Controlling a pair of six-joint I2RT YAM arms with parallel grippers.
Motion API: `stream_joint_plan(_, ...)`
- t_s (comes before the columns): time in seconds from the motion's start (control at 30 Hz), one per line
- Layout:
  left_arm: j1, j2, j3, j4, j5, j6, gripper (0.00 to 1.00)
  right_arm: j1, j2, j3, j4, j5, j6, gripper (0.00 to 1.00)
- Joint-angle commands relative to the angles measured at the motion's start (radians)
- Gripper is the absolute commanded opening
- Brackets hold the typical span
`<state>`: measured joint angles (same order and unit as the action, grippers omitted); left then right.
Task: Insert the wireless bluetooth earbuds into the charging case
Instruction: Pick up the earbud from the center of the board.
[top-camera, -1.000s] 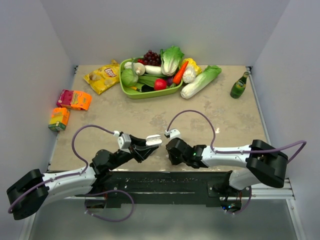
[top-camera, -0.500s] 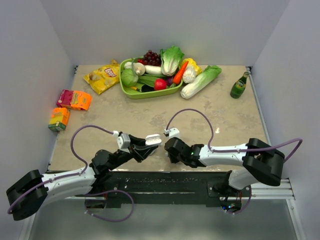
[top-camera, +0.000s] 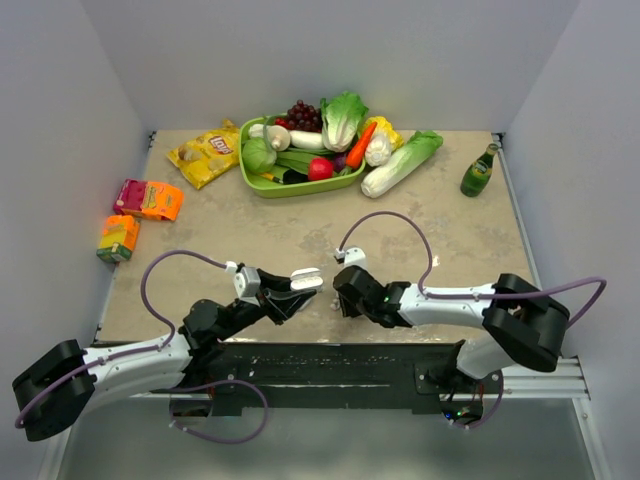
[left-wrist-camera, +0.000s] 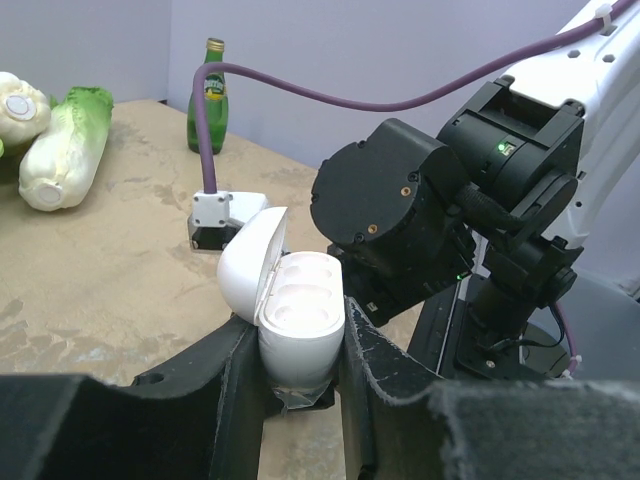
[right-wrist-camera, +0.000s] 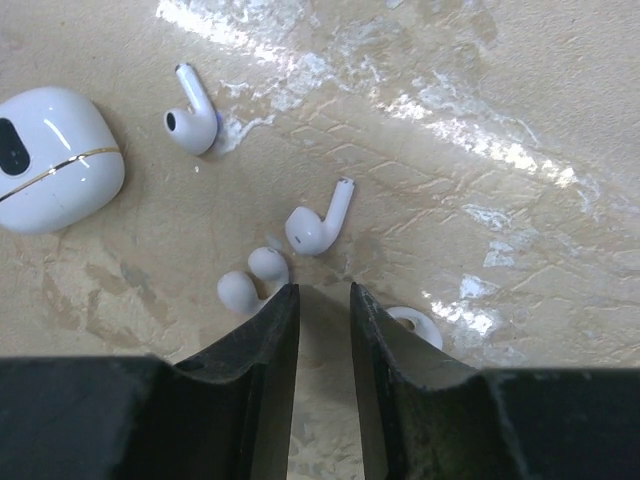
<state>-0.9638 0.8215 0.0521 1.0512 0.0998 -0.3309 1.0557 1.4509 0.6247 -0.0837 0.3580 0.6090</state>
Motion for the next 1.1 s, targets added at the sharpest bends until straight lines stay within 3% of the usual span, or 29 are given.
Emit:
stream_joint_plan(0.0,-0.004,-0.013,-0.130,0.046,-0.014,-0.008,0.00,-0.040,-0.020,-0.010,-0.004,0.027,0.006,0.32)
stream_joint_plan(0.23,-0.004,-0.015,-0.135,0.047,-0.018,-0.011,0.00,-0.040,-0.135,-0.071,0.081,-0.056,0.035,0.33)
stream_joint_plan(0.53,-0.004,0.008,-0.133,0.075,-0.009,-0.019,0.00,-0.034,-0.098,-0.077,0.167,-0.137,0.086,0.41)
stream_joint_plan(1.07,-0.004,-0.025,-0.136,0.041,-0.018,-0.011,0.00,-0.034,-0.135,-0.112,0.150,-0.108,0.098,0.40)
